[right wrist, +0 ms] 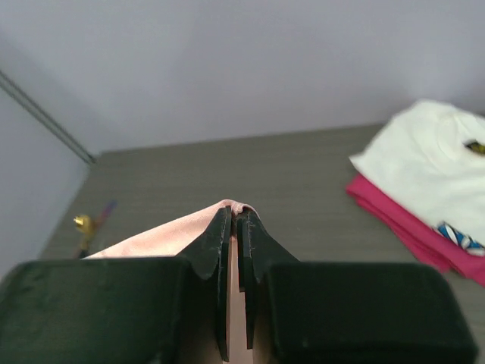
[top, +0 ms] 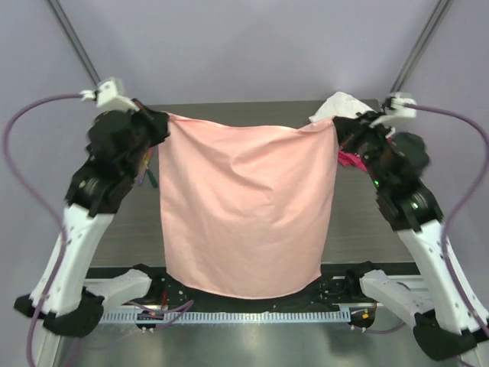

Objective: Fold the napkin into a case and place the utensils inside
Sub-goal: Flatten the napkin at the center of the board.

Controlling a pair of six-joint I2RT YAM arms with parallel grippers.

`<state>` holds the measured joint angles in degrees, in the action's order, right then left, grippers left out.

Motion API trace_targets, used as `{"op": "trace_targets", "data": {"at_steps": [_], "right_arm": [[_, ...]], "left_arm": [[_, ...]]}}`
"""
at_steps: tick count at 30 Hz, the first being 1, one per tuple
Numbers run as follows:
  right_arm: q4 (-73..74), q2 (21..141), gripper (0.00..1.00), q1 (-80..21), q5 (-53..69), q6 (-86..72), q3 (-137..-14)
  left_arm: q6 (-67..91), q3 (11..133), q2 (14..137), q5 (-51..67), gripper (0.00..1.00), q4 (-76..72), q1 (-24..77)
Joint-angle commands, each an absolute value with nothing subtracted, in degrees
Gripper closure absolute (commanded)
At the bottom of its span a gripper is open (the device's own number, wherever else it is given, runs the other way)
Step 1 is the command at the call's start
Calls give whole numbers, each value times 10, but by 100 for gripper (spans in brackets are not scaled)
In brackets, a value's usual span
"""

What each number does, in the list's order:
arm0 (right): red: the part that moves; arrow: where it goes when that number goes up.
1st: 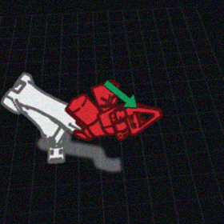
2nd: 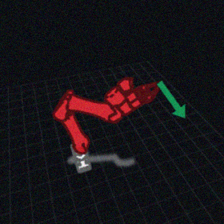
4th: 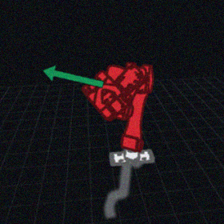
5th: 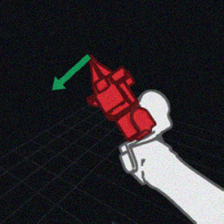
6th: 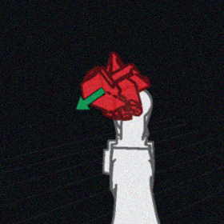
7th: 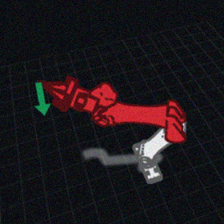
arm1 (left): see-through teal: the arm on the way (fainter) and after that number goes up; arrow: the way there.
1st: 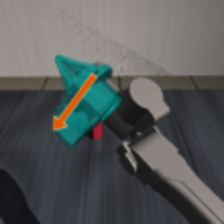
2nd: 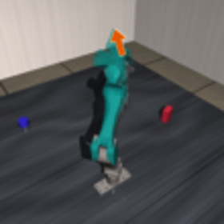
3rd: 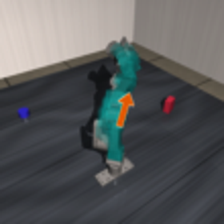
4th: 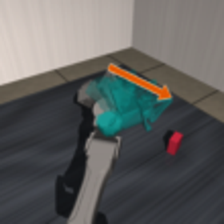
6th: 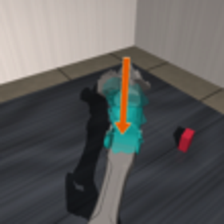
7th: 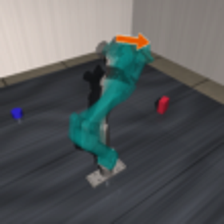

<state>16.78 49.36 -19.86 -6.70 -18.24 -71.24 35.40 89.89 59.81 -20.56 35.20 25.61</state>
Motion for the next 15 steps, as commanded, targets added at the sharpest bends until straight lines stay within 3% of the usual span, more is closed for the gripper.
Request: {"op": "trace_targets", "data": {"at_steps": [1,3,7,15], "right_arm": [[119,626,99,-181,-161,-126,-657],[65,667,99,-148,-133,-142,-624],[4,774,99,-110,-80,-170,-605],[50,968,99,-80,-7,-178,-718]], "left_arm": [[397,872,723,-236,100,367,173],[449,868,807,-133,100,362,128],[447,862,932,-76,100,302,91],[431,912,1083,15,100,276,66]]}}
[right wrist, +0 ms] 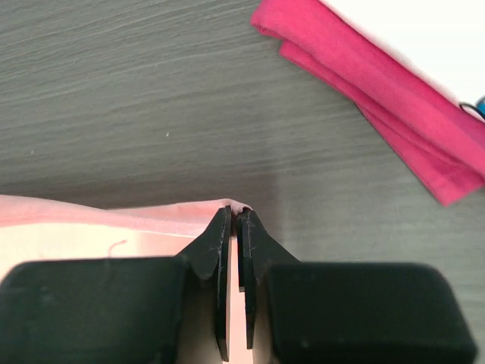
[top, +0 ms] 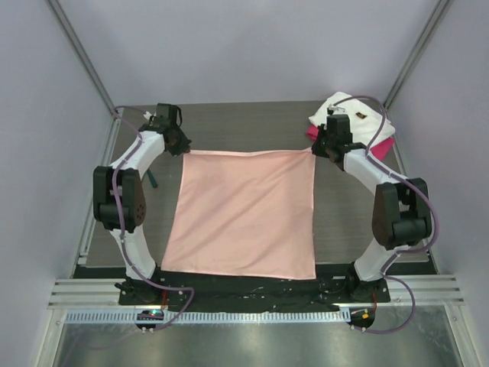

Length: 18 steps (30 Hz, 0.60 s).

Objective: Fold the napkin into a case and place the utensils inside
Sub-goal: Flatten the napkin at the center of the board.

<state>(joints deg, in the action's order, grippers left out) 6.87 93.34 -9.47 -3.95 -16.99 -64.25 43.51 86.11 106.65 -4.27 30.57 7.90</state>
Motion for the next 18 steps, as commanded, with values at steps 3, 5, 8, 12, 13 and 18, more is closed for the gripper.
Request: {"op": "trace_targets", "data": {"at_steps": [3,5,8,12,13,18], "right_arm": [[85,984,99,-80,11,-177,-753],[102,984,99,-79,5,-178,-766],[99,979,99,-75,8,-185,-772],[112,1023,99,-75,25,-182,-835],[119,1036,99,-74,25,-181,-851],[140,1092,99,-74,37,-178,-916]], "left_arm": [[428,921,1093,25,100,283,62],[429,930,1100,50,100,305,59],[423,930,1094,48,100,298,59],[427,947,1096,51,100,297,41],[428,951,1099,53,100,297,37],[431,982,1122,62,100,298,20]]}}
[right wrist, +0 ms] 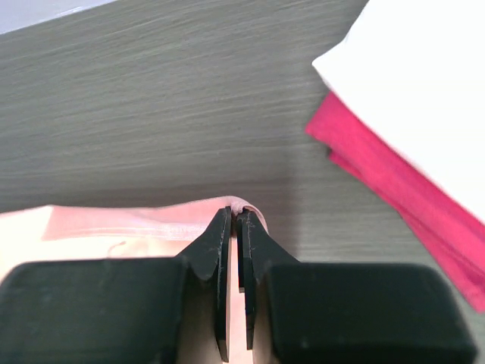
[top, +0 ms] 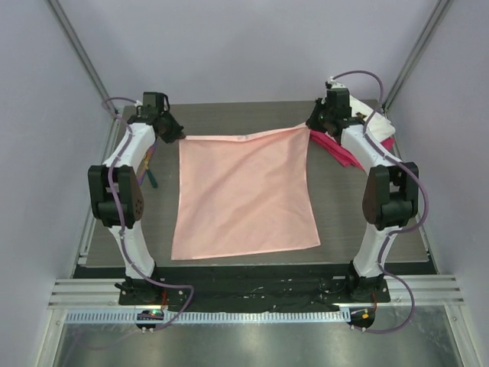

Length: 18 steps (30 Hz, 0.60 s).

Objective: Fold the napkin into a case and place the utensils inside
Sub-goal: Flatten the napkin at the center of the board, then fold and flatten the napkin at the center of the board.

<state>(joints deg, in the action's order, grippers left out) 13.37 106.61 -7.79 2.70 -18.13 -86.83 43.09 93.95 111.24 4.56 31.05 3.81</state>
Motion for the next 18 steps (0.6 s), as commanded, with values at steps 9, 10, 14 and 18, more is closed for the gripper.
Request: {"op": "trace_targets", "data": {"at_steps": [9,10,14,18], "right_arm": [[160,1141,99,-73,51,-170,-971],[164,1140,99,-74,53,-170,-976],[197,1118,99,-74,57,-196,-966],[211,1058,99,-75,73,-241,-900]], "left_arm": [[432,1036,1172,77,100,305,11],[432,1035,1172,84,100,308,11],[432,990,1128,85,100,316,10],[425,925,1055,64,100,348,10]]}}
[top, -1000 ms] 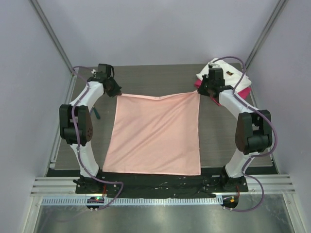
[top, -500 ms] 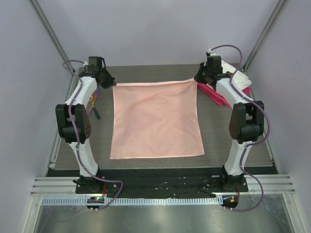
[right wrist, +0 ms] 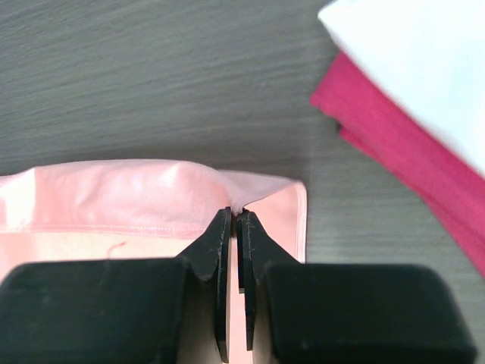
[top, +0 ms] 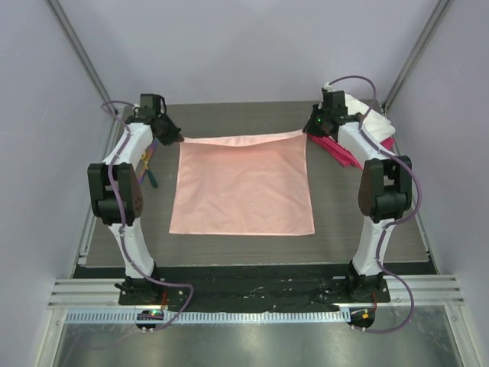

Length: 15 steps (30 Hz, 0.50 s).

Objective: Fold the napkin into a case and place the utensils inside
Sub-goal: Fold and flatten the napkin at the center of the board.

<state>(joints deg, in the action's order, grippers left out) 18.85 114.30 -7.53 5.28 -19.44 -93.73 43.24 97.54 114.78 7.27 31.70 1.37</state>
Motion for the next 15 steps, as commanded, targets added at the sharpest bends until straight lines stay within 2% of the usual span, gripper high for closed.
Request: {"op": "trace_targets", "data": {"at_steps": [1,5,15], "right_arm": [[213,1026,99,-75,77,-250,-860],[229,931,99,-76,76,-275,-755],[209,704,99,-86,159,-312,-484]], "left_arm": [[424,909,1038,60,100,358,10],[415,832,955,54,100,400,8],[387,611,781,71,100,436,8]]}}
